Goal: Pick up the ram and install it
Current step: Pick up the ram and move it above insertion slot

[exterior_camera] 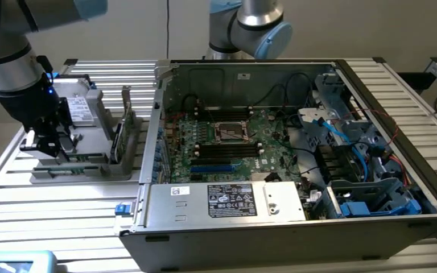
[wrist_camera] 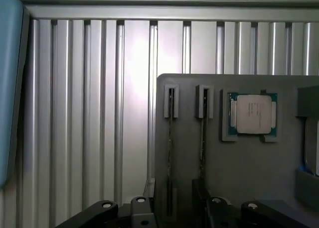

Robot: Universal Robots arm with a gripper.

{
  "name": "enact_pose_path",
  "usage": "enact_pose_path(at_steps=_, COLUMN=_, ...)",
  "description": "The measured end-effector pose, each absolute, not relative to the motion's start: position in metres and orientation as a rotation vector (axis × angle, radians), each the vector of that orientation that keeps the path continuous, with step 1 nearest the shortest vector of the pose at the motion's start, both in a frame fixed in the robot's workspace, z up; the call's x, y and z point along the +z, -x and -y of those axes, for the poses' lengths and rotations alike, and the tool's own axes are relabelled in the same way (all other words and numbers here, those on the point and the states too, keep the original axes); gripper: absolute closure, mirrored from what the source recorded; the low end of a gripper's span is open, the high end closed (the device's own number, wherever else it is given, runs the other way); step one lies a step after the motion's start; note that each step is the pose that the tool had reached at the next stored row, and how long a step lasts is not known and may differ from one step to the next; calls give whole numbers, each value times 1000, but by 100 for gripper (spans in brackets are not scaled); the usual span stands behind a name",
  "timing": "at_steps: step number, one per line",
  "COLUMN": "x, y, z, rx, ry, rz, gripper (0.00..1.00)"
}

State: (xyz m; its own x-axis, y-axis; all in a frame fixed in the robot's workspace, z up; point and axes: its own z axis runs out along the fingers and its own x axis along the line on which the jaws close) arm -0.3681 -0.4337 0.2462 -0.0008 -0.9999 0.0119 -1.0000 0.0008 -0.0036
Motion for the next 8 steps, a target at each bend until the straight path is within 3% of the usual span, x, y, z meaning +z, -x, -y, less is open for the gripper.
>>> enact_pose_path(at_steps=8, x=232, y=366, z=434, rx=17, ry=-2216, rz=2219, gripper=58)
